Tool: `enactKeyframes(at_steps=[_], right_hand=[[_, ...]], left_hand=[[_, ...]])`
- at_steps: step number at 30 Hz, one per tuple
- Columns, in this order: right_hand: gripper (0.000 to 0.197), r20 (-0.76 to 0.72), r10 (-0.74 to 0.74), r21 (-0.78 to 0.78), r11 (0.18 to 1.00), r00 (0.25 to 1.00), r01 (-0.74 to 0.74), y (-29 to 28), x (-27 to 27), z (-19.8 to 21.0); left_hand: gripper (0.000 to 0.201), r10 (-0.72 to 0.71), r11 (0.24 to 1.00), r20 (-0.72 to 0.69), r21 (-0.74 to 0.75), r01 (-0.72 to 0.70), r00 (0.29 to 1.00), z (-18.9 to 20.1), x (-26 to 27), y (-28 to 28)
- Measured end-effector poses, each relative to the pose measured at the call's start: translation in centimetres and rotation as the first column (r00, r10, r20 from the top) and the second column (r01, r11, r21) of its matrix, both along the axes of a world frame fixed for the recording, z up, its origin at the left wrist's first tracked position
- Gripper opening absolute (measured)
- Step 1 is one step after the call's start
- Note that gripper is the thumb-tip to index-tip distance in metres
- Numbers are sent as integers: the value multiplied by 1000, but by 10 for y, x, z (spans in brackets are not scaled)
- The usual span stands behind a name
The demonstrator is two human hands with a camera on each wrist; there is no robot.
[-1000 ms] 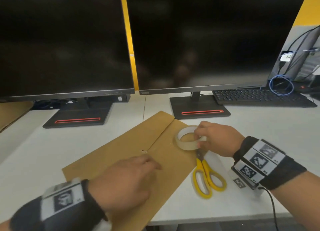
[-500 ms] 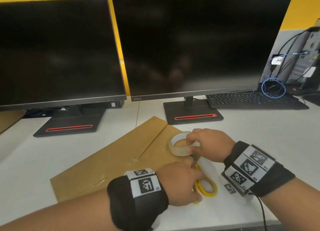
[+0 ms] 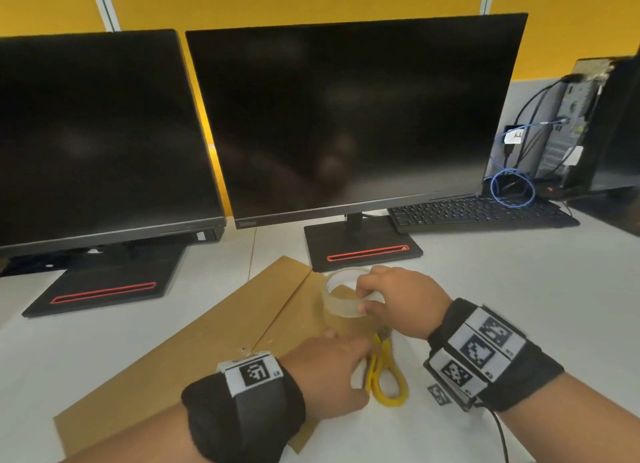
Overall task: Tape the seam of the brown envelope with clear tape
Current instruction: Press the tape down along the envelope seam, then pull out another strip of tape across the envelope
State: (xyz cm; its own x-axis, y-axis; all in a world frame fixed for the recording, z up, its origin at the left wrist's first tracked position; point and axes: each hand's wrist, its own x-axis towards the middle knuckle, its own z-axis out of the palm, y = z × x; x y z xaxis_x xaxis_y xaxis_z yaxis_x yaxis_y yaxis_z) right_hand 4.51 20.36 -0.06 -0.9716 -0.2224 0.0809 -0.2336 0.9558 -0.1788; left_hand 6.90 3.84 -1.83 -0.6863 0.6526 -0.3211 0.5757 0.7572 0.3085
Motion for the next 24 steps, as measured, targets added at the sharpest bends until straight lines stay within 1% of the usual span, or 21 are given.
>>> enactKeyframes(at_steps=[1,3,5,7,9,10,16,20,24], right_hand=[[21,0,-1,-3,1000,1000,1,1,0,-1],[21,-10,-3,-8,1000,1000,3,2,1,-2],[20,-24,-5,-8,1000,1000,5,4,0,-2],[19,-40,-8,-11,1000,999,8,5,0,-2],[17,-55,-5,-22,1000,998,3,6,-1,-1],[16,-59,0,-27,1000,998,-1,6,-2,0],[16,-46,54,-32,998,998,-55,-2,-3,2],[18,-5,127,-90,988,992,-126,-17,0,2],[15,18,203,-156,968,979,-198,-30,3,3]], left_hand=[[54,-4,1000,8,-9,4,1000,1,-1,1],[63,-8,999,-23,-50,7,1000,4,-2,1],[67,63,992,-46,-110,-68,997,8,-1,-4],[64,138,971,-19,-194,-139,990,12,-1,-16],[62,135,948,12,-291,-126,991,11,-4,-31],[61,129,944,32,-311,-113,991,9,-5,-38],[61,45,955,92,-297,-16,995,2,-7,-67],[62,14,966,102,-259,13,995,0,-4,-79],[64,-29,974,116,-219,54,993,4,-1,-92]])
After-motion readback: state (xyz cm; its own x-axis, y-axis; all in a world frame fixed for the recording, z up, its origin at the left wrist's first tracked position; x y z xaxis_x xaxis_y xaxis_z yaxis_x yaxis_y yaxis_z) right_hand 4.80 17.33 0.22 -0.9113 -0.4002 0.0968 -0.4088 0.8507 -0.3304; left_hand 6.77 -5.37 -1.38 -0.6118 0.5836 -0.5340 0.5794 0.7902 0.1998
